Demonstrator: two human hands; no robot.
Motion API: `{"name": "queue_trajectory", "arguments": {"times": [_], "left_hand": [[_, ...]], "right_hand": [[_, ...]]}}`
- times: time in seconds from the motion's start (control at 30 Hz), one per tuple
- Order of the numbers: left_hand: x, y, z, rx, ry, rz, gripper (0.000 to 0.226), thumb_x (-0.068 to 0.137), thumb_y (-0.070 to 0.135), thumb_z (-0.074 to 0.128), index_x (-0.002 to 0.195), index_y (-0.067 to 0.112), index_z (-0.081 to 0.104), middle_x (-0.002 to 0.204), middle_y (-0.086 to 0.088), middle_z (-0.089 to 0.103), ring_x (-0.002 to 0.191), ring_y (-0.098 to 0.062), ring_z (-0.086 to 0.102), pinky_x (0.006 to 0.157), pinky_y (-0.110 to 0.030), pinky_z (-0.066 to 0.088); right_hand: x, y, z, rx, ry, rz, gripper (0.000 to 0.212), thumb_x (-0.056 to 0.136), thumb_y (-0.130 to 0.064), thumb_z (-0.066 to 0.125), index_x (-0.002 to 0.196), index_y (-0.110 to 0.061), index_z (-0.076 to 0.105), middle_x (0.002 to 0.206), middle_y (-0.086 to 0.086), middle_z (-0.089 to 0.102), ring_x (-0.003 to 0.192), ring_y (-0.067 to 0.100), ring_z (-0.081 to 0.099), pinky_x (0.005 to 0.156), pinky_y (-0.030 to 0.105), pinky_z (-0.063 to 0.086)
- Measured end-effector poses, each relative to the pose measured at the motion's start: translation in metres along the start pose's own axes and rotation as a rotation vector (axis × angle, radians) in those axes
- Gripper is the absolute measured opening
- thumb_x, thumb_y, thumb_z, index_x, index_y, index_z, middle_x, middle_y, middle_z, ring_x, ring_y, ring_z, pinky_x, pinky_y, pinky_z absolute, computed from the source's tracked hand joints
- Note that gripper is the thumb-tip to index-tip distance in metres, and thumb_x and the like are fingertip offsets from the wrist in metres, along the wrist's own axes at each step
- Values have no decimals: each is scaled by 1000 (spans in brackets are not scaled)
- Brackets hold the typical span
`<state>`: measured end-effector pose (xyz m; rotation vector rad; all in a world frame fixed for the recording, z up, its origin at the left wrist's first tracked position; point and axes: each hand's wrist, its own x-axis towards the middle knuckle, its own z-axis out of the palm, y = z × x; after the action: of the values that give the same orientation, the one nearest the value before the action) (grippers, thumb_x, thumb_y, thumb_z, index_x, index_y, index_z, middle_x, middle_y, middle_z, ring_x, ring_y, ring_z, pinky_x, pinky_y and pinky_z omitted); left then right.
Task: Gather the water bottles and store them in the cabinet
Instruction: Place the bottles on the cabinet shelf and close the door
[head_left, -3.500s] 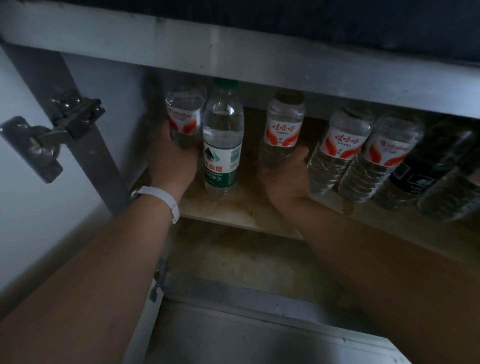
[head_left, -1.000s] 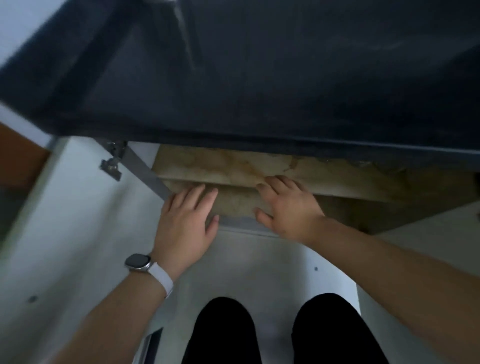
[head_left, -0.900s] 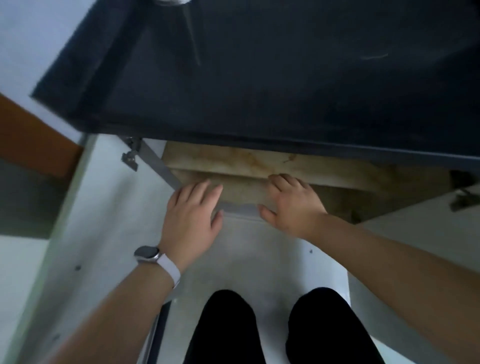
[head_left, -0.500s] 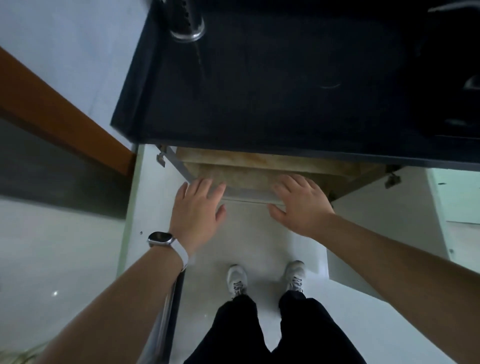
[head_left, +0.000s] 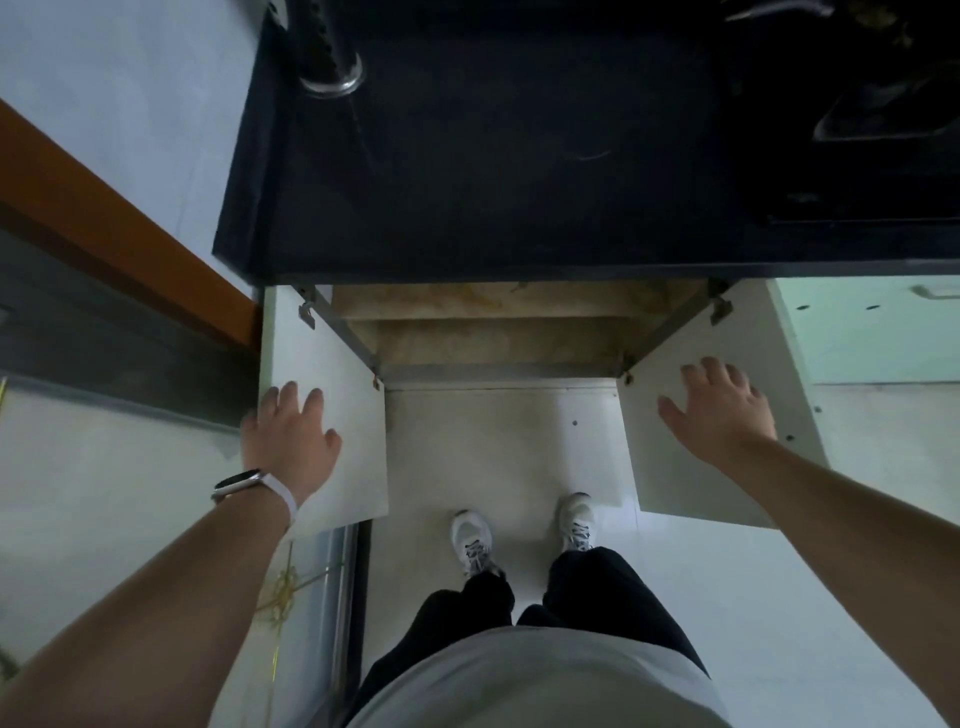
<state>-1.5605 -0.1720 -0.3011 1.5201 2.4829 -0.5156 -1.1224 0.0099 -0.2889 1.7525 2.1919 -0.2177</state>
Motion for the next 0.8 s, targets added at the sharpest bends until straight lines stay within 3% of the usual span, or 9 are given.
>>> {"name": "queue_trajectory", "arguments": {"times": [0.17,0.37,0.6,0.8], "left_hand": [[-14,-17,15,-79,-25,-178,48,87,33,63,132,15,56,145,-17,38,131,-39,35,97,-52,42],[-25,-16,24,-249,-187,-294,53,88,25,61,135,17,39,138,-14,33,118,-39,47,81,-51,50],[-27,-4,27,-313,-229,-310,62,93,25,58,149,14,32,148,-19,28,121,-43,49,88,-48,47],[-28,20,17,-329,-189,-197,54,94,33,58,142,15,40,133,-20,43,103,-36,57,70,-40,44]], "right_hand": [[-7,42,19,-6,3,244,57,88,-49,52,130,-10,46,138,19,41,126,38,39,100,47,38],[-12,71,30,21,-92,458,59,85,-46,56,130,-12,41,138,20,35,120,41,40,93,47,39],[-9,69,33,106,-119,489,58,85,-41,58,131,-11,40,135,18,32,114,42,41,89,46,41],[-12,45,28,130,-141,447,52,85,-41,56,127,-12,45,127,16,34,112,40,40,88,44,40]]}}
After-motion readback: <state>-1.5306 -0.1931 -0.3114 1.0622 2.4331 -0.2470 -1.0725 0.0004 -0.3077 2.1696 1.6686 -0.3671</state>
